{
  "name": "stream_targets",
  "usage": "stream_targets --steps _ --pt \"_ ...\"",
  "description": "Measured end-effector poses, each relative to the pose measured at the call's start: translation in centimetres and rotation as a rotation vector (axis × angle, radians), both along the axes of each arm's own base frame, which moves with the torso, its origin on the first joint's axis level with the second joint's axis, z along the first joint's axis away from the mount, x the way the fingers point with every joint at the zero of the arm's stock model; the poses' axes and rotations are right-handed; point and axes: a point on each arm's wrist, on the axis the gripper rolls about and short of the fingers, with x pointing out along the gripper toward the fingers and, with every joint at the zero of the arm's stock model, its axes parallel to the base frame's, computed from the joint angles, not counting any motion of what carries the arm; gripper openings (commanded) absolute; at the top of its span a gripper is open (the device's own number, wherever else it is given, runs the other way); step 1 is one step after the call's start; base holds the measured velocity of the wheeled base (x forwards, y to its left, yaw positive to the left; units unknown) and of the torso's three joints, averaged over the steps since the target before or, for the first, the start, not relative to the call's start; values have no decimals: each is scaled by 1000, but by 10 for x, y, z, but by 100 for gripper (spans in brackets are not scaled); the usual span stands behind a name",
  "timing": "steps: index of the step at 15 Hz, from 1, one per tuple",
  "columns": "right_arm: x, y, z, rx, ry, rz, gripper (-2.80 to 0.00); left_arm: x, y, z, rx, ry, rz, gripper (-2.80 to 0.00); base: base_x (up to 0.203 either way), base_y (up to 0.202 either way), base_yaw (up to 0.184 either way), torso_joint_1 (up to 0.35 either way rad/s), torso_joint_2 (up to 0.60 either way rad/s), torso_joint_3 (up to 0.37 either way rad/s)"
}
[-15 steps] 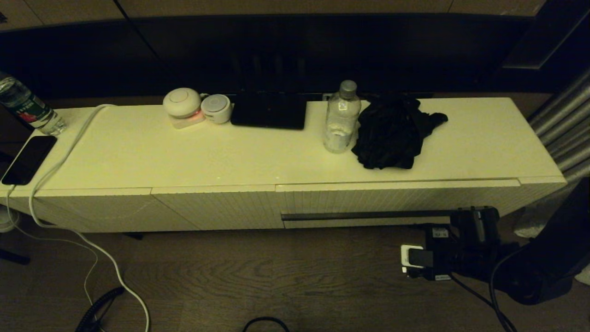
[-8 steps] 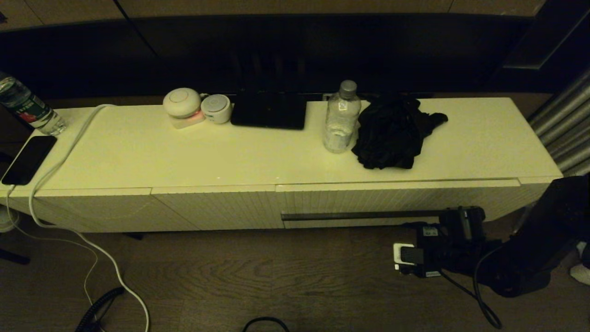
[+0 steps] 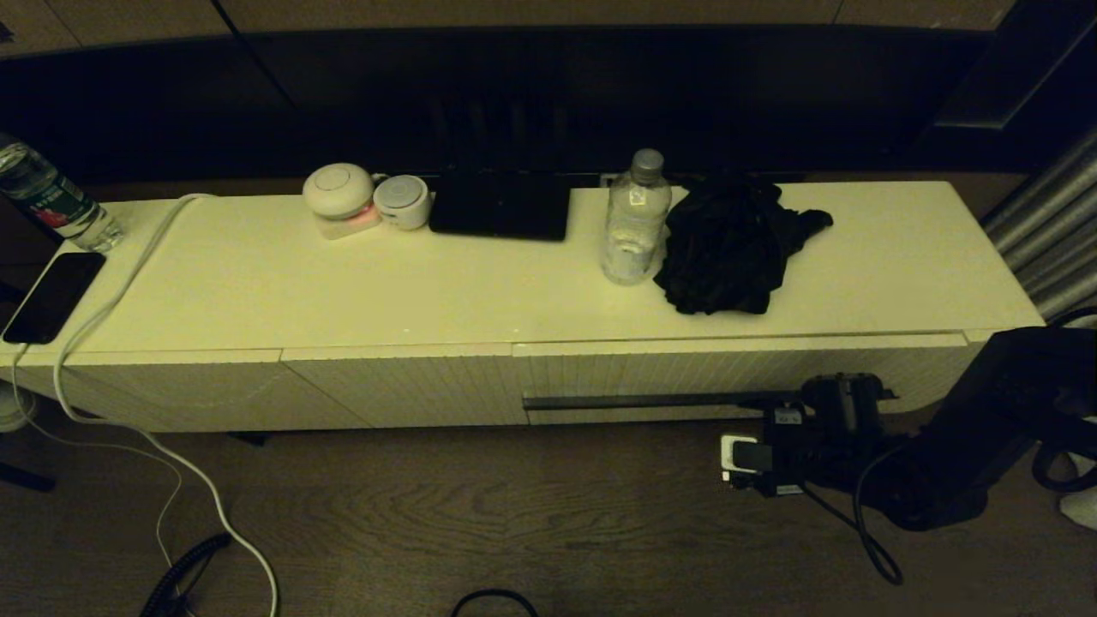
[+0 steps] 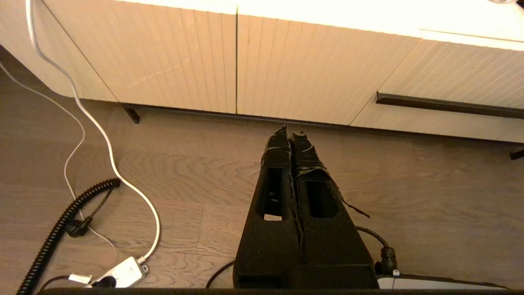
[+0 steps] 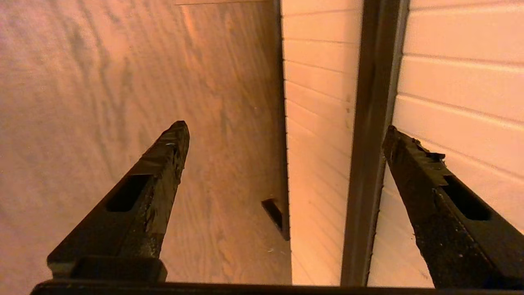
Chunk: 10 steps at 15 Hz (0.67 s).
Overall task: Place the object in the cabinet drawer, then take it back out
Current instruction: Open the drawer
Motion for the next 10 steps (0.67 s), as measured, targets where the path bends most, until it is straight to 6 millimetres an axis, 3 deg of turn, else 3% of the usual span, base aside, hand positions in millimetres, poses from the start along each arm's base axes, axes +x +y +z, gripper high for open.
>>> stream_targets --steps 10 --pt "30 -3 -7 7 -53 -24 0 0 0 0 0 0 0 -280 0 0 0 0 0 0"
